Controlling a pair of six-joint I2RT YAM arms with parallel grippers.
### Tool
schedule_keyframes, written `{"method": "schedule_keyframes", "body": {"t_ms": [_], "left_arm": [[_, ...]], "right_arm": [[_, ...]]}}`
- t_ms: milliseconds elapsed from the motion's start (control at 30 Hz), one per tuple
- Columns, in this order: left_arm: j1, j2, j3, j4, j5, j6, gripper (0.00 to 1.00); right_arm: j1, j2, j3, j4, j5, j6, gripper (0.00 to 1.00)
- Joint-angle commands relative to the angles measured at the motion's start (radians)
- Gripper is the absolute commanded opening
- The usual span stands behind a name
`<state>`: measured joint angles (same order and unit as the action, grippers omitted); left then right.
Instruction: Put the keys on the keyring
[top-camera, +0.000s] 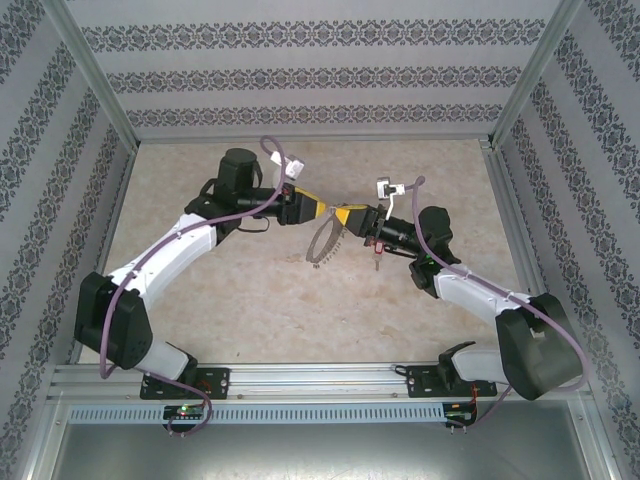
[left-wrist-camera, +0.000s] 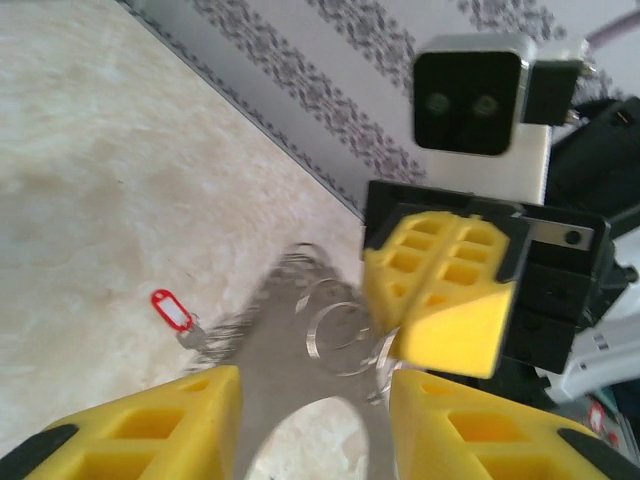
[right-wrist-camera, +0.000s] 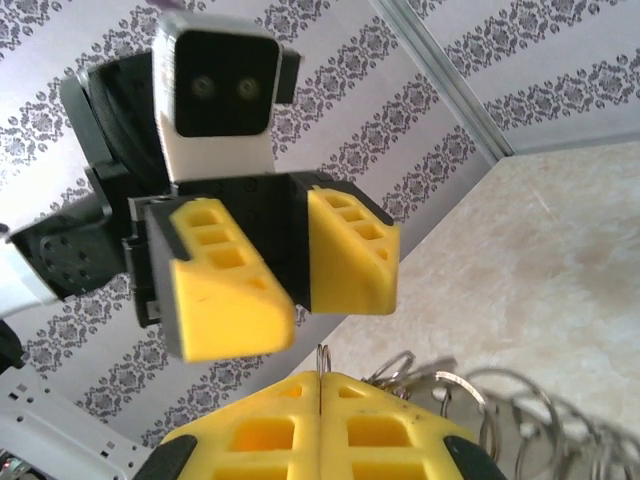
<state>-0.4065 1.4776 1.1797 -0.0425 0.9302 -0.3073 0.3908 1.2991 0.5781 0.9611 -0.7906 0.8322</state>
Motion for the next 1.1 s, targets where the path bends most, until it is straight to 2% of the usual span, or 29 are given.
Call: {"method": "schedule_keyframes", "body": {"t_ms": [0, 400, 667, 867, 1067], "left_arm": [[0.025, -0.058, -0.060, 0.230, -0.028, -0.189, 0.41], [0.027, -0.071, -0.147, 0.494, 0.028, -0.392, 0.24], [0.020, -0.063, -0.179, 0.594, 0.046, -0.465, 0.23], [0.001, -0.049, -0.187, 0.608, 0.041, -0.474, 0.25], [-0.002, -0.033, -0.194, 0.628, 0.031, -0.480, 0.26]], "right_arm": [[0.008, 0.008, 0.040, 0.089, 0.031, -0.011, 0.00], [0.006, 0.059, 0.065, 0.211, 0.077, 0.062, 0.00], [0.005, 0.130, 0.083, 0.330, 0.097, 0.136, 0.00], [0.001, 0.199, 0.104, 0.422, 0.102, 0.203, 0.00], [0.000, 0.207, 0.109, 0.424, 0.100, 0.211, 0.00]]}}
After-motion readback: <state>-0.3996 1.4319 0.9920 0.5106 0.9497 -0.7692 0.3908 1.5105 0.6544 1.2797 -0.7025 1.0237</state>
